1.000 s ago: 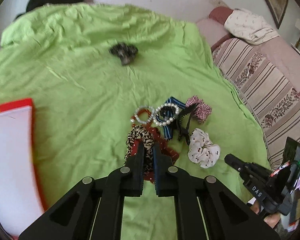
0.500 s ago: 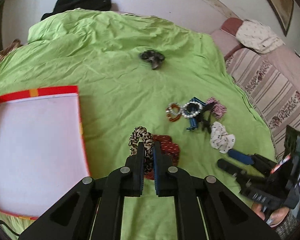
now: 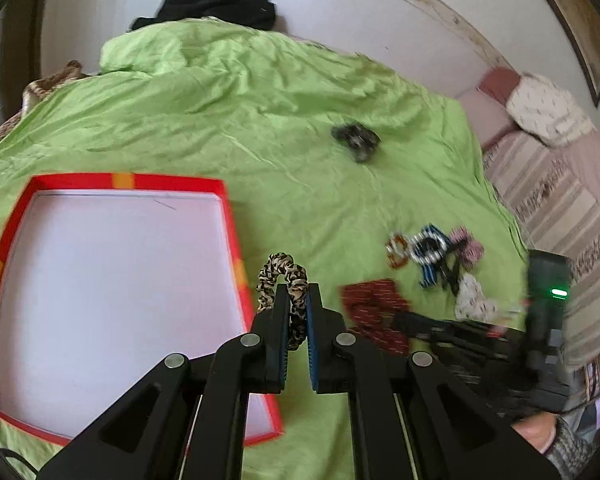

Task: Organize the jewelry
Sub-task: 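Carry both items to the red tray and open both tools, then return both tools to the remaining pile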

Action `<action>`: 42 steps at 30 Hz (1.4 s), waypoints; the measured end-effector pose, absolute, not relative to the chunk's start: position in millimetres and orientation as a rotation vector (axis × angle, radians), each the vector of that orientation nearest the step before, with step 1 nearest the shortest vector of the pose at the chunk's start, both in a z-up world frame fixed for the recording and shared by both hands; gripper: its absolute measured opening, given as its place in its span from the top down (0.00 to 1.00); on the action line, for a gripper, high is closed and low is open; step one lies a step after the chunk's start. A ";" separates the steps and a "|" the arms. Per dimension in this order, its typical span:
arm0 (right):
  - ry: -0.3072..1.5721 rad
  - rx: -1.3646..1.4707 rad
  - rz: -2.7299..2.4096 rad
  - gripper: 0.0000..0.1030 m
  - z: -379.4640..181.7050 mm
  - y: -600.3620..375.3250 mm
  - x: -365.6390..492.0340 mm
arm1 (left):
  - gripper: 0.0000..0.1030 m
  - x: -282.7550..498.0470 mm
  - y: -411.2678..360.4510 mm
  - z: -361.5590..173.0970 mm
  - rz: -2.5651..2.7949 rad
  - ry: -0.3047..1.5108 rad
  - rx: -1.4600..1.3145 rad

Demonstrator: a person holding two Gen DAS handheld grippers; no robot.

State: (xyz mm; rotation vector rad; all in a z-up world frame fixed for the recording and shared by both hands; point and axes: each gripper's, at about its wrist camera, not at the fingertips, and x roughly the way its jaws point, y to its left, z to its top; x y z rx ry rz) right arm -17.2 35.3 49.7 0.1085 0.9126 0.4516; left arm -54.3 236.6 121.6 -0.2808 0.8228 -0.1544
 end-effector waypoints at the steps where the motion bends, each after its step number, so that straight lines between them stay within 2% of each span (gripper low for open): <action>1: 0.886 0.098 0.449 0.96 61.3 35.9 -19.8 | 0.93 -51.5 245.6 122.9 -0.136 0.819 -0.296; 7: 0.809 0.056 0.484 0.96 115.3 59.4 -21.8 | 0.93 -34.7 283.3 132.2 -0.033 0.795 -0.289; 13: 0.829 0.066 0.558 0.96 135.4 107.6 -4.7 | 0.93 -13.5 341.7 122.9 0.107 0.787 -0.270; 22: 0.887 -0.049 0.639 0.96 101.5 229.5 38.1 | 0.93 11.5 425.3 79.2 0.198 0.835 -0.399; 30: 0.960 -0.096 0.588 0.93 58.5 266.2 78.7 | 0.93 14.5 460.9 65.2 0.244 0.832 -0.509; 32: 0.960 -0.100 0.576 0.89 56.0 266.9 80.0 | 0.90 14.2 462.1 65.3 0.248 0.827 -0.513; 33: 0.961 -0.103 0.577 0.84 55.5 266.9 79.7 | 0.84 13.5 461.6 66.1 0.243 0.824 -0.514; 34: 0.955 -0.110 0.576 0.77 56.5 266.6 78.1 | 0.71 12.2 461.1 67.3 0.240 0.819 -0.517; 35: 0.948 -0.116 0.573 0.72 57.9 267.1 76.8 | 0.64 10.1 460.7 69.2 0.243 0.808 -0.521; 36: 0.935 -0.127 0.570 0.60 60.9 266.7 74.0 | 0.54 7.8 460.8 71.6 0.245 0.794 -0.521; 37: 0.920 -0.134 0.568 0.49 64.6 266.2 71.5 | 0.49 4.7 460.1 75.1 0.249 0.773 -0.520; 39: 0.888 -0.143 0.566 0.44 73.7 262.3 64.8 | 0.43 0.1 459.9 80.1 0.249 0.749 -0.532; 42: 0.868 -0.150 0.567 0.44 84.4 256.5 55.9 | 0.43 -5.6 458.2 86.1 0.246 0.726 -0.543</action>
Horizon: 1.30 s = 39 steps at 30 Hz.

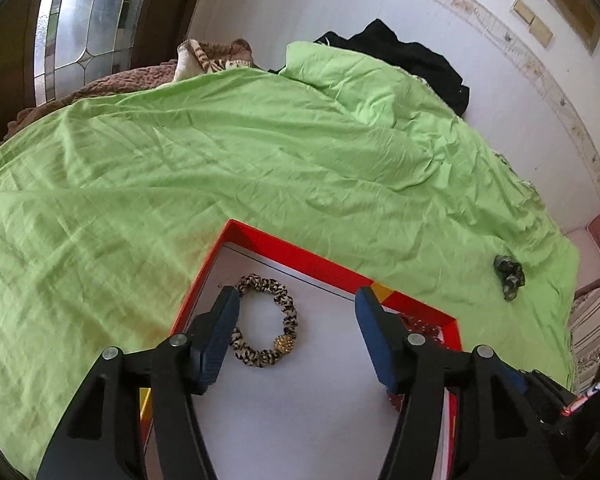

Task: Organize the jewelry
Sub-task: 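Return both tools to the remaining pile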

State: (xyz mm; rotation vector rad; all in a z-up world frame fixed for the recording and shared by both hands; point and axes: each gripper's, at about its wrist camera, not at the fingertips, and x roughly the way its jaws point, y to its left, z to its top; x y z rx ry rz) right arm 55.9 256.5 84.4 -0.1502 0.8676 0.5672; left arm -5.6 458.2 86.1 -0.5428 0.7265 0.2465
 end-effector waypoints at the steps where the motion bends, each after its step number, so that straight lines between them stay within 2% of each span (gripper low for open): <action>1: 0.863 -0.150 0.566 0.44 86.9 253.8 52.8 | 0.43 -7.6 456.9 88.0 0.249 0.722 -0.538; 13: 0.871 -0.101 0.494 0.42 90.0 171.2 3.1 | 0.42 -34.5 411.2 108.8 0.267 0.679 -0.361; 24: 0.874 0.018 0.215 0.40 83.2 3.8 -54.8 | 0.42 -51.3 313.3 120.2 0.088 0.677 -0.199; 31: 0.874 0.132 0.048 0.40 70.2 -97.6 -83.5 | 0.42 -61.9 242.0 108.0 -0.103 0.760 -0.177; 39: 0.878 0.246 0.033 0.40 45.6 -145.7 -89.8 | 0.43 -60.0 171.9 87.5 -0.239 0.878 -0.166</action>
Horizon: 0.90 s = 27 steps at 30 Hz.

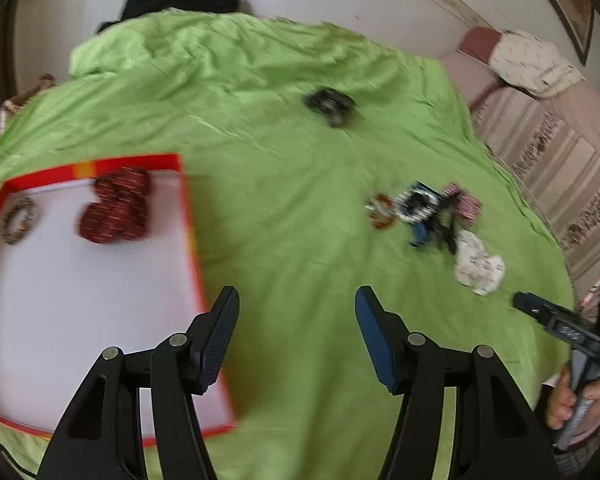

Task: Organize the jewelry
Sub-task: 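Return both tools to the remaining pile, then grasp the blue-strap watch with the left tool while the right tool grasps the white scrunchie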

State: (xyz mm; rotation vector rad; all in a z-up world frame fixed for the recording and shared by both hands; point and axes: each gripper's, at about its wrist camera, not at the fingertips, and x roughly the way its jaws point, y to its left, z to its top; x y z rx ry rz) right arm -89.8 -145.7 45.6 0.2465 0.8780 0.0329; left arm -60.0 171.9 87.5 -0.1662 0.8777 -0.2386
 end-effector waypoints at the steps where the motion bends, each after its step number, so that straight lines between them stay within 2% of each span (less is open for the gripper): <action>1: 0.877 0.254 0.039 0.40 43.6 -147.3 -88.7 | 0.43 -57.1 161.2 86.6 -0.262 0.891 -0.167; 10: 0.837 0.257 0.090 0.40 36.4 -158.5 -70.1 | 0.43 -9.6 92.4 75.8 -0.337 0.951 -0.163; 21: 0.849 0.348 0.148 0.40 20.7 -178.7 -31.8 | 0.43 32.2 17.0 39.0 -0.445 0.983 -0.010; 23: 0.853 0.364 0.158 0.40 17.2 -179.8 -27.3 | 0.47 40.9 10.7 33.6 -0.458 0.988 -0.011; 27: 0.866 0.366 0.185 0.40 10.0 -175.5 -20.4 | 0.63 54.5 2.1 23.7 -0.478 1.004 -0.009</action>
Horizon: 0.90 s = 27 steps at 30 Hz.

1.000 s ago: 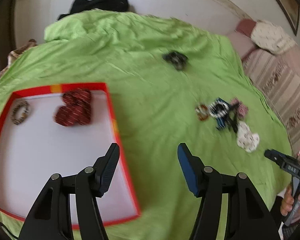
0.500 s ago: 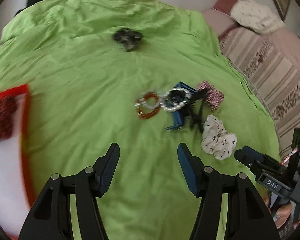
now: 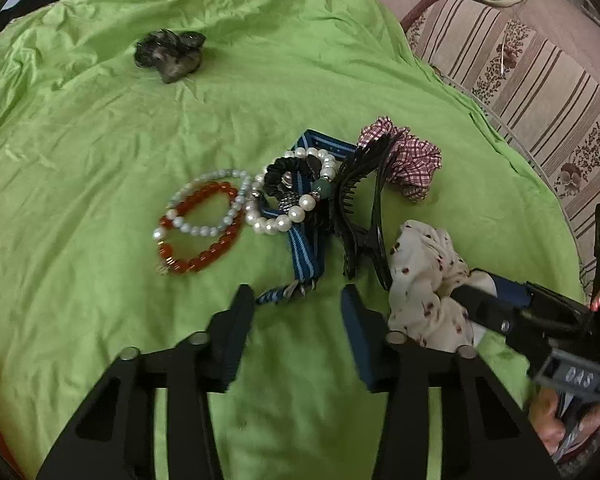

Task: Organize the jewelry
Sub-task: 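Grasp the blue-strap watch with the left tool while the right tool grasps the white scrunchie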

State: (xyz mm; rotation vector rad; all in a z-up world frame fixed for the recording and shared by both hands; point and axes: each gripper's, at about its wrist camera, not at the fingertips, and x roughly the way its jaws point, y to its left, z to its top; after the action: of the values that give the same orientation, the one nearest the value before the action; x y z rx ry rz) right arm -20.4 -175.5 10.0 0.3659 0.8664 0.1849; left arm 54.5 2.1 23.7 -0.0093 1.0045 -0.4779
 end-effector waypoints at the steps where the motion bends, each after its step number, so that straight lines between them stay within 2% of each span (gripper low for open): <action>1: 0.868 0.361 0.187 0.40 8.5 -174.6 -19.9 | 0.67 56.1 0.9 22.2 -0.479 1.006 -0.011; 3: 0.873 0.348 0.187 0.40 4.9 -170.8 -18.1 | 0.75 59.0 -2.3 18.7 -0.493 1.011 -0.018; 5: 0.873 0.345 0.181 0.54 3.3 -170.5 -16.7 | 0.77 59.0 -2.5 18.7 -0.507 1.012 -0.046; 6: 0.883 0.347 0.186 0.71 1.7 -169.7 -15.5 | 0.78 58.1 -1.8 19.7 -0.514 1.012 -0.060; 7: 0.890 0.352 0.191 0.82 0.7 -170.3 -15.0 | 0.78 56.3 -0.6 21.9 -0.514 1.010 -0.067; 9: 0.899 0.364 0.201 0.87 1.2 -171.0 -17.6 | 0.79 48.8 4.5 29.7 -0.506 0.996 -0.074; 15: 0.853 0.361 0.221 0.90 24.5 -169.1 -47.1 | 0.80 -3.9 45.9 73.0 -0.491 0.945 -0.126; 17: 0.835 0.360 0.229 0.90 34.8 -168.0 -58.8 | 0.84 -24.2 64.5 90.2 -0.486 0.924 -0.154; 18: 0.819 0.356 0.235 0.90 42.6 -166.6 -67.2 | 0.91 -35.8 75.2 100.5 -0.484 0.909 -0.170; 27: 0.714 0.307 0.214 0.91 92.9 -155.4 -93.1 | 0.92 -84.3 138.9 178.4 -0.376 0.748 -0.224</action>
State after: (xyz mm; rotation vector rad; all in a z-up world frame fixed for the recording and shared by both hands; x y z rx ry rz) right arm -93.1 -155.4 92.9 0.3066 0.7140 0.2140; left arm -84.3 138.9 178.4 -0.2241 0.7479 -0.3758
